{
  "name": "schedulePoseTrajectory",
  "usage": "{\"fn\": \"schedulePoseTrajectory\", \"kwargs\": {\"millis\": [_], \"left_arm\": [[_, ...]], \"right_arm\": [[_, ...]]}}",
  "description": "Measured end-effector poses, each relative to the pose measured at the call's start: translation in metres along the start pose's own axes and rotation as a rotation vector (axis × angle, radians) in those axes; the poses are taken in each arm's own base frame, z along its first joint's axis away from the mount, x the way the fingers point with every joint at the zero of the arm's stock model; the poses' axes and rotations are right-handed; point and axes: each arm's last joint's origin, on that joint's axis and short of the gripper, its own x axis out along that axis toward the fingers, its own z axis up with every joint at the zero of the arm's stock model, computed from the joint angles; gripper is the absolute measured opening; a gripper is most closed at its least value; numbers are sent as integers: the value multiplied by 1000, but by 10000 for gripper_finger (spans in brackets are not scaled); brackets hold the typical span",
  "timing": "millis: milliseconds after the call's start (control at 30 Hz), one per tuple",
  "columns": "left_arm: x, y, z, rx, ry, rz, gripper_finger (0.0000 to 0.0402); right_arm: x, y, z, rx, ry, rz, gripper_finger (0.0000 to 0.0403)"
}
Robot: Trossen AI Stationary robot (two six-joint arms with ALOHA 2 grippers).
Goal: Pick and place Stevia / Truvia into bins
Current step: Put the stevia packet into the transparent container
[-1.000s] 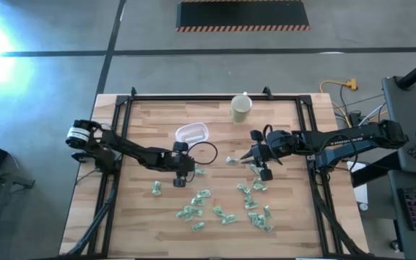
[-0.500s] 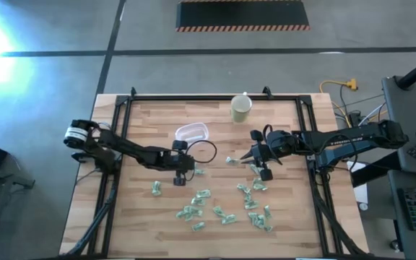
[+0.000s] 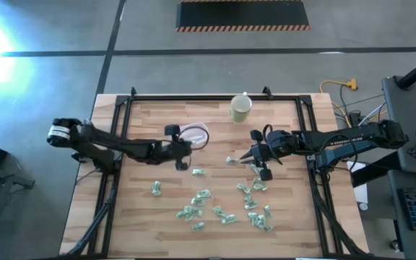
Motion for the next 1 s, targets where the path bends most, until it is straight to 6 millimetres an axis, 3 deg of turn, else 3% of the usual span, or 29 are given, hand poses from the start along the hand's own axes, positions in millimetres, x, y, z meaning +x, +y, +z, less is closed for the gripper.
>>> {"fn": "schedulePoseTrajectory", "kwargs": {"millis": [300, 567, 1000], "left_arm": [[34, 23, -19, -31, 139, 71, 1], [40, 24, -21, -32, 158, 76, 4], [34, 24, -18, -20, 135, 67, 128]], "right_arm": [[2, 0, -4, 19, -12, -1, 57], [4, 1, -8, 11, -27, -2, 57], [10, 3, -28, 3, -90, -10, 78]]}}
